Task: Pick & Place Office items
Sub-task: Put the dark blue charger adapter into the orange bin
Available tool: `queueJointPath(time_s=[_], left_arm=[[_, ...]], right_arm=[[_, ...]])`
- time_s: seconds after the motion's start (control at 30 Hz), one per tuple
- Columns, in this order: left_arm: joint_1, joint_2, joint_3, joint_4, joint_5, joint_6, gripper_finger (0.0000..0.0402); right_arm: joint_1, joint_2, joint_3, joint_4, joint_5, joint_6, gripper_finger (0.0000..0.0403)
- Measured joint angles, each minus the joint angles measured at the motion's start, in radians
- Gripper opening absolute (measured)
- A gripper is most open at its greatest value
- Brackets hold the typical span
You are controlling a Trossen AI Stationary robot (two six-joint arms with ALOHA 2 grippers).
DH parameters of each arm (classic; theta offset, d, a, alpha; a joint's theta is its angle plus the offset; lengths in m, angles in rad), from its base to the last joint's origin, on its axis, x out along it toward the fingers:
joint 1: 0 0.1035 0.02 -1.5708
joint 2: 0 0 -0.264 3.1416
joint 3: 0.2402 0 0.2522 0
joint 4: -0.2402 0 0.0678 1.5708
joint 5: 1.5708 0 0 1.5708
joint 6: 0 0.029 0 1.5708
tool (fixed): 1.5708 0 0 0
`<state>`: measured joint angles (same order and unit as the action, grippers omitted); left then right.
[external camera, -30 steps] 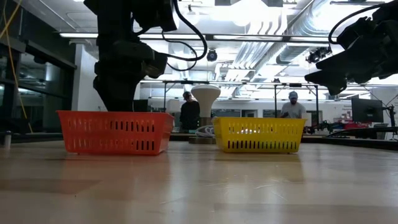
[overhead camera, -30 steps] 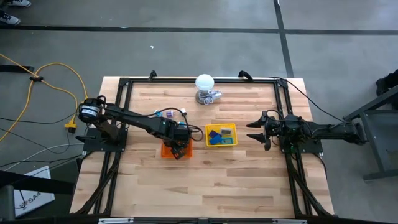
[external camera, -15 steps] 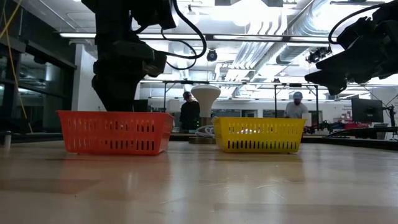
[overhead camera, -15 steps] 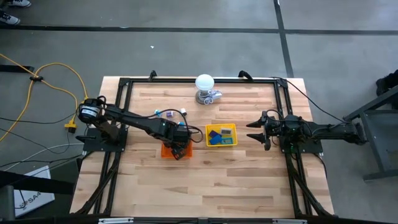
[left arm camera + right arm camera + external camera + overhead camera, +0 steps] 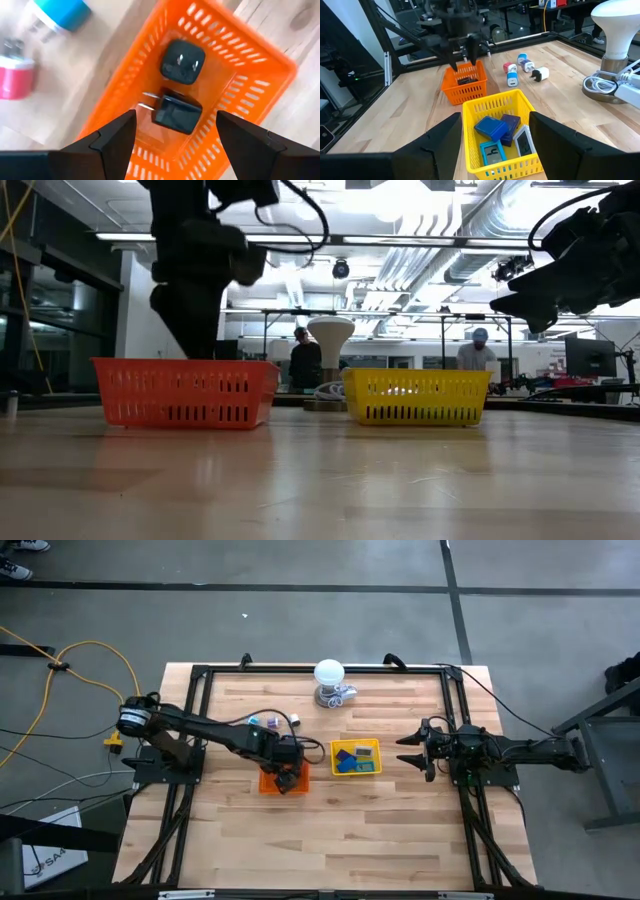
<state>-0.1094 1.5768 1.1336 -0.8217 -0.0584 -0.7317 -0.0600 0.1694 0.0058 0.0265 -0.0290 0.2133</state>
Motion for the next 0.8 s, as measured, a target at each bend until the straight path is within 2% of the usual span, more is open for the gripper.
queueJointPath(time_s=[0.2, 0.43, 0.8], left_arm=[[0.072, -0.061, 0.0, -0.004, -0.031, 0.152, 0.0266], [0.243, -0.084, 0.0, -0.03, -0.024, 0.373, 0.0266], [0.559, -0.084, -0.061, -0.017, 0.2, 0.753, 0.0266]], right_arm=[[0.0, 0.0, 0.0, 0.0, 0.0, 0.0, 0.022], [0.0, 0.0, 0.0, 0.0, 0.0, 0.0, 0.022], [0.0, 0.0, 0.0, 0.0, 0.0, 0.0, 0.022]])
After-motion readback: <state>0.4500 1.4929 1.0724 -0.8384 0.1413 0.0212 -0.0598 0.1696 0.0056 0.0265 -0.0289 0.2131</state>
